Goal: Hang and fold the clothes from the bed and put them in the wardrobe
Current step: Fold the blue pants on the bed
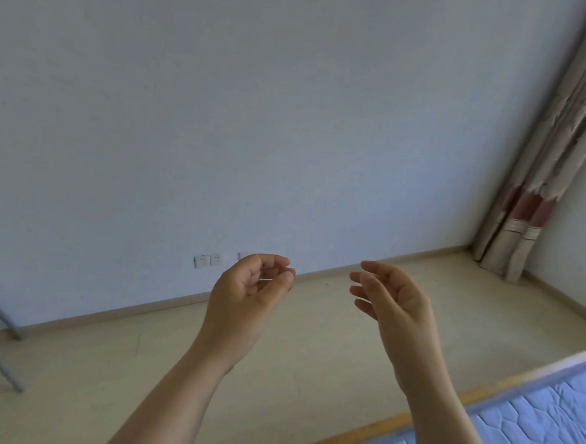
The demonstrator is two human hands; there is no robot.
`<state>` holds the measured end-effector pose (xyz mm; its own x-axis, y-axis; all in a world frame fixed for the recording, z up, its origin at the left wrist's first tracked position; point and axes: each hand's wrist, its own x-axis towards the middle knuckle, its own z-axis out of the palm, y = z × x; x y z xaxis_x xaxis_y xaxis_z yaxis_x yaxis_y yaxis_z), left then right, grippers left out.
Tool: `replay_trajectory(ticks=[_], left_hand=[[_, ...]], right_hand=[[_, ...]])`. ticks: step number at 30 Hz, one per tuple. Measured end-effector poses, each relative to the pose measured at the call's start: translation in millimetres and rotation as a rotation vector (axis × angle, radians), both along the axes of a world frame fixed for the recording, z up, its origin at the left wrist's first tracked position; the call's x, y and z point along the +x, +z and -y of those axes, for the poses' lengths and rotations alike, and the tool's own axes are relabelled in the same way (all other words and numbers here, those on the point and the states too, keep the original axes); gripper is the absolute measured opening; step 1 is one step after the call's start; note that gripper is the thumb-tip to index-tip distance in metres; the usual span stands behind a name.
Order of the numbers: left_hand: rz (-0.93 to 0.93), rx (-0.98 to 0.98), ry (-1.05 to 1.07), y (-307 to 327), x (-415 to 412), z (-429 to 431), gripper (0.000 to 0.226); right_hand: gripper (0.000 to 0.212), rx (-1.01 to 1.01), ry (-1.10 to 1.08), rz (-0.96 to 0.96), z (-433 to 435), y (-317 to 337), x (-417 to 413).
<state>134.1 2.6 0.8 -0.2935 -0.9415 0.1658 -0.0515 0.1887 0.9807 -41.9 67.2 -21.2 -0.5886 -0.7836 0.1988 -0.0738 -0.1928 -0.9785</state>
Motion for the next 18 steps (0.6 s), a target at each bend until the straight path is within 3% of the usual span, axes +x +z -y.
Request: replay_trajectory(ticks=[7,18], left_hand=[[0.042,0.038,-0.106,-31.9,-5.2,107.6,0.011],[0.067,0.109,-0.375,-44.9,0.8,278.0,0.011]], right_hand=[[0.014,0.090,-0.116,-0.013,83.0,-27.1,-1.6],[0.014,0.186,-0.348,0.068,201.5,-51.4,34.1]])
